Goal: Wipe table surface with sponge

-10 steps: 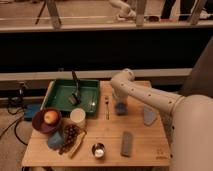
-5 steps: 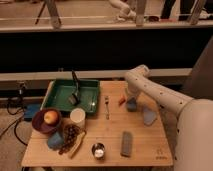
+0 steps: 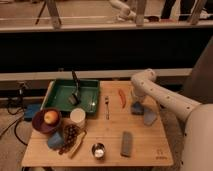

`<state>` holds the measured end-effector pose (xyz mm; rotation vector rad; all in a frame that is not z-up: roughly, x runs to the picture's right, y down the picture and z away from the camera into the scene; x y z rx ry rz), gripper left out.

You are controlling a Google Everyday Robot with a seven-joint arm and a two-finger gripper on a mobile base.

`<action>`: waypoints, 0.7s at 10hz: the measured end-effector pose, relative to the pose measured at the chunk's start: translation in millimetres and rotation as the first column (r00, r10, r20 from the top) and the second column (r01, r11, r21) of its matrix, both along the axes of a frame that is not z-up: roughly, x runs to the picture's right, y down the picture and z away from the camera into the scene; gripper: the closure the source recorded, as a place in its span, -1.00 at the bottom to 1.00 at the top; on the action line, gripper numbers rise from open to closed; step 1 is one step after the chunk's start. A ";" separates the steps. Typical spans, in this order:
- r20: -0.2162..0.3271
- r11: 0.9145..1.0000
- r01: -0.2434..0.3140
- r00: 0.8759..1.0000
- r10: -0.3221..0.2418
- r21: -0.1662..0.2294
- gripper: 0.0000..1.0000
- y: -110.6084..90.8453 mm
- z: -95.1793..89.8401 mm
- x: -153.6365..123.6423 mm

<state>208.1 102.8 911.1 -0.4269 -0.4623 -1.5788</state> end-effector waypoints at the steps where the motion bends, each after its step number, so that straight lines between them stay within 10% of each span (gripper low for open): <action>1: 0.004 1.000 0.003 1.000 -0.003 0.008 1.00 5.2 -12.8 2.0; 7: 0.033 0.998 0.056 0.998 -0.056 -0.002 1.00 61.5 -60.9 -29.9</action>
